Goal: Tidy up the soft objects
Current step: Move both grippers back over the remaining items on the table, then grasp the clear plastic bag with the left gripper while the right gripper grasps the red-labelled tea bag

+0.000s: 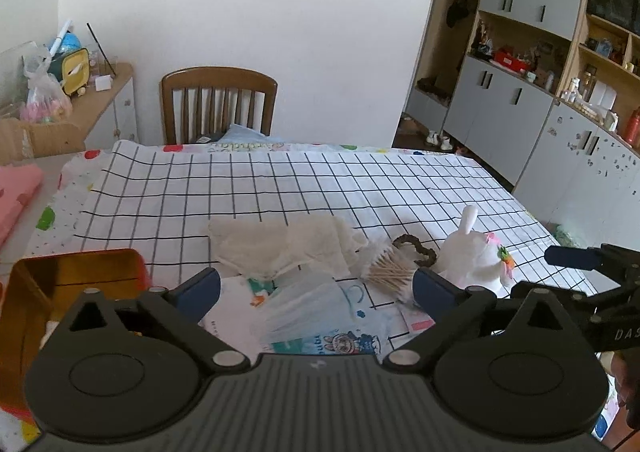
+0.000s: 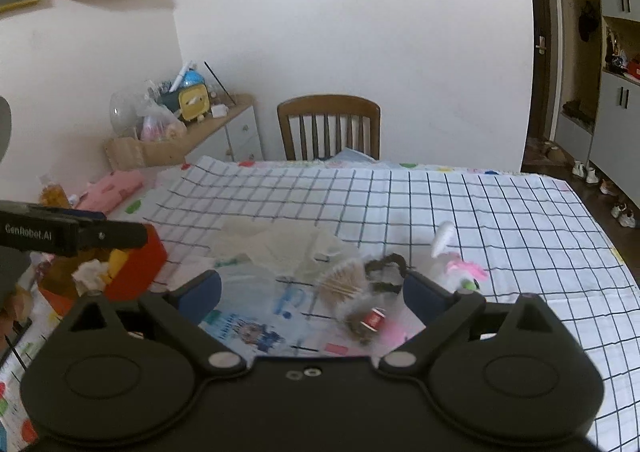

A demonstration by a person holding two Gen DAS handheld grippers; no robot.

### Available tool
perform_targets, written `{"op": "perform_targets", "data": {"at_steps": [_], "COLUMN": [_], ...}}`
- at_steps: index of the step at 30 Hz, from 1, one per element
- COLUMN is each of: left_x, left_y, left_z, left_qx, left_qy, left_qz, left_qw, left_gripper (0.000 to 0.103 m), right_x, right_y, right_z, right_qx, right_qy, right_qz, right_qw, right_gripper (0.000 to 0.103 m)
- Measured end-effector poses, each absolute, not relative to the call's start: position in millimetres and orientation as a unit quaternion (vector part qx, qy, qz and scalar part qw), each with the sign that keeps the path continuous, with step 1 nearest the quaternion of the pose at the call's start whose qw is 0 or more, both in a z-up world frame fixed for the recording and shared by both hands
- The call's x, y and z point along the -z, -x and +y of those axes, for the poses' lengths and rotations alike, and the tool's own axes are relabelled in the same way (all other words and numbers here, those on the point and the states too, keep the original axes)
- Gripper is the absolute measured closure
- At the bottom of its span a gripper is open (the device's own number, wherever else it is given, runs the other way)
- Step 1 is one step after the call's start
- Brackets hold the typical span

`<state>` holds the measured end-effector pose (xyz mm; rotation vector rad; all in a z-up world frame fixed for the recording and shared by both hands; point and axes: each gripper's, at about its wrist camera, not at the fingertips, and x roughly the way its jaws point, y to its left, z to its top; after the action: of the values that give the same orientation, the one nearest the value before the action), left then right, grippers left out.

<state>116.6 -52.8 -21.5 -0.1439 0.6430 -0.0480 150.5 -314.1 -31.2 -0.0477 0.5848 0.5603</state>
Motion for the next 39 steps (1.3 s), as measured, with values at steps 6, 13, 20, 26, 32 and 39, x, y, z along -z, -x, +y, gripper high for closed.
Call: {"op": "perform_targets", "data": {"at_steps": [6,13,20,26,32,39], "left_x": [39,59,75,97,114,125], "left_y": [-127,-145,-161,-178,-187,-194], "left_z": [-61,-65,-67,-65,-62,-61], "left_qx": [0.037,0.038,0.047,0.04,0.033,0.024], "left_qy": [0.068,0.069,0.046,0.024,0.007,-0.007], "left_qz": [0.31,0.337,0.347,0.38,0.393,0.402], "left_qw": [0.948,0.938,0.936,0.924,0.919,0.915], "left_gripper": [0.0,0.0,0.0,0.0,0.0,0.004], "right_x": [58,77,92,105,116,134], "right_y": [-166,-183,-201,-212,-221,-227], "right_z": [-315,-299,-283,-271,-259,-246], "right_qx": [-0.264,-0.275,-0.269,-0.247,-0.243,-0.211], "right_qy": [0.042,0.069,0.081,0.108,0.145,0.206], "right_qz": [0.303,0.318,0.331,0.338,0.342,0.354], "right_qw": [0.915,0.905,0.901,0.902,0.896,0.887], "right_gripper": [0.005,0.009,0.016,0.023,0.025,0.035]}}
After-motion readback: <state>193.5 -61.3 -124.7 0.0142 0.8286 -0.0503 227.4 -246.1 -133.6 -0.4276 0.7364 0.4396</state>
